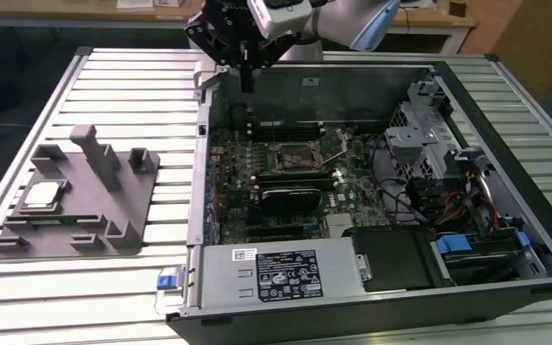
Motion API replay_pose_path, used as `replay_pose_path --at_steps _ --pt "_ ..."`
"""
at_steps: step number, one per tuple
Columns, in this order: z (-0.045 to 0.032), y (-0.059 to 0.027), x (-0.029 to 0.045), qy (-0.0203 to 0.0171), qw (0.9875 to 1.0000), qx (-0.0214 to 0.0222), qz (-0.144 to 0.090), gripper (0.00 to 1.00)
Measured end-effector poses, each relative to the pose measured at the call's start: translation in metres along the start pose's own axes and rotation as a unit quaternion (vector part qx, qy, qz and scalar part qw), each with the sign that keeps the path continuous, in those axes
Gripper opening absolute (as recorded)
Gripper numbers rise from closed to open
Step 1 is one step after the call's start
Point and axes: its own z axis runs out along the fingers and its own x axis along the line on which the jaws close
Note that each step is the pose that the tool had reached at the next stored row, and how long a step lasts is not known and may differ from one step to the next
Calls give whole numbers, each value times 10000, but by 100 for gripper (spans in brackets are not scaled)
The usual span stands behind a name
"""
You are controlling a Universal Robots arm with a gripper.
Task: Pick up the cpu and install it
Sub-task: 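Reach for the cpu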
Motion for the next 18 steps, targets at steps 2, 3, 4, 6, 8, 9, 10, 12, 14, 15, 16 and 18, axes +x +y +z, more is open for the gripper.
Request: replay_pose_path --at_steps 2,3,4,6,8,9,10,12,14,15,16,18 --pt "0 -1 16 0 10000 0 0 11" --pt "-1 -1 21 0 10000 0 0 11" --pt "-1 -2 26 0 10000 0 0 11" --pt "-1 -3 38 0 10000 0 0 11" --pt "-1 -4 48 0 10000 0 0 11" --pt "-1 -4 54 0 10000 0 0 11" --pt "-2 -5 59 0 10000 0 0 11" --pt "-2 -5 65 0 10000 0 0 11" --pt "-2 -6 76 0 10000 0 0 11" --pt "-2 -6 81 0 10000 0 0 11" --pt "-2 -7 87 0 10000 0 0 11" --pt "-3 -8 105 0 10000 0 0 11"
